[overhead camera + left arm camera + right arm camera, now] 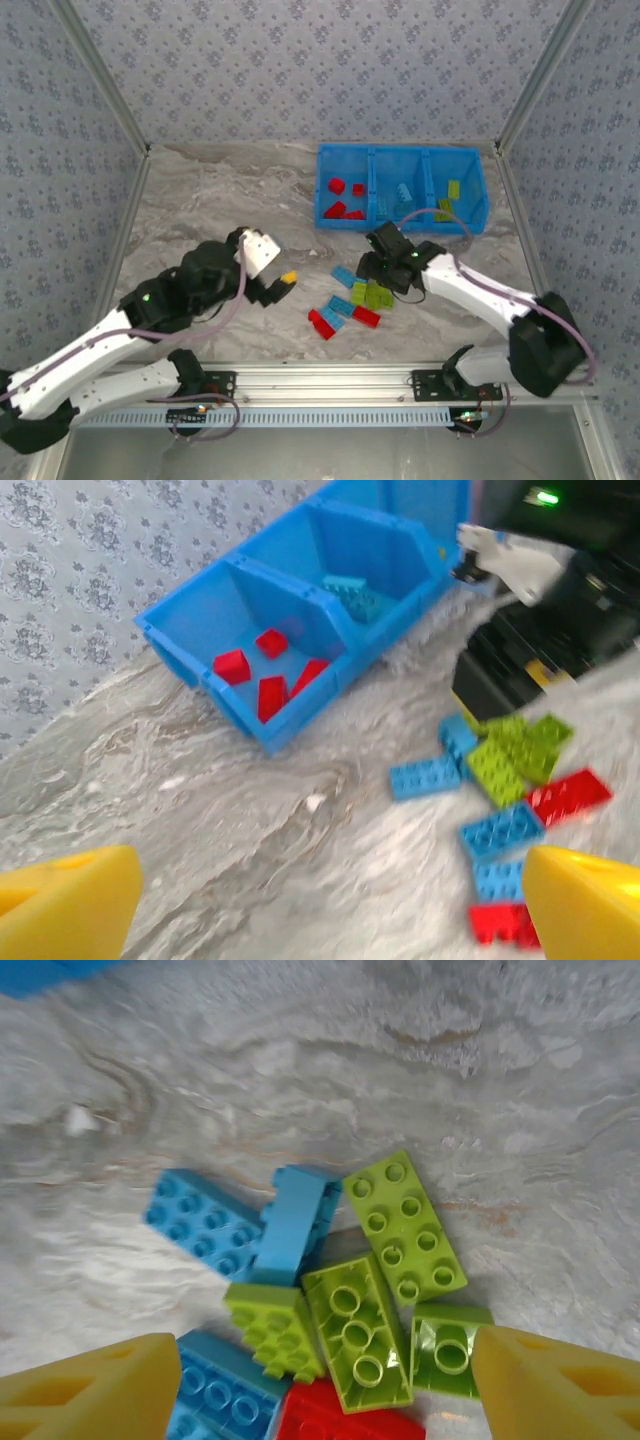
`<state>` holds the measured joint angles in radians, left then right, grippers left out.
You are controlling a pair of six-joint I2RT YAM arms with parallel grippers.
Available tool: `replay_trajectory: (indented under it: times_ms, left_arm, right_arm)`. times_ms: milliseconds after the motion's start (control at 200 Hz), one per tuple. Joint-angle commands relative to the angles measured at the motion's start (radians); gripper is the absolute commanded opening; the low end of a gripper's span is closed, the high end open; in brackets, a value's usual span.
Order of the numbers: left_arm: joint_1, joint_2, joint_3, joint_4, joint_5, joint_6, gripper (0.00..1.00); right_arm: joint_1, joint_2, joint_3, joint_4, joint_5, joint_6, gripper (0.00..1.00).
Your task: Sort the legos into containers by color
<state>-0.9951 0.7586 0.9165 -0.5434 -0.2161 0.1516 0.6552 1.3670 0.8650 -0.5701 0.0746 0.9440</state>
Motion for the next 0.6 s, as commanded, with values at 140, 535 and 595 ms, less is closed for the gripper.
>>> replay_trajectory:
  times_ms: [140,535,595]
  left_arm:
    - [-0.01,-0.09,-0.137,-0.082,0.183,0.265,0.99]
    - [-0.009,-0.077,-0.196,-0.059,0.229,0.273,0.99]
    - [-0.01,-0.079,-0.197,-0.058,0.228,0.271,0.99]
  right_arm:
    - [0.003,0.19,0.136,0.045,-0.017,0.085,0.67]
    - [0.017,0.33,0.175,0.035,0.001,0.134,0.5]
    - [0.02,0.341,0.178,0.033,0.01,0.143,0.46]
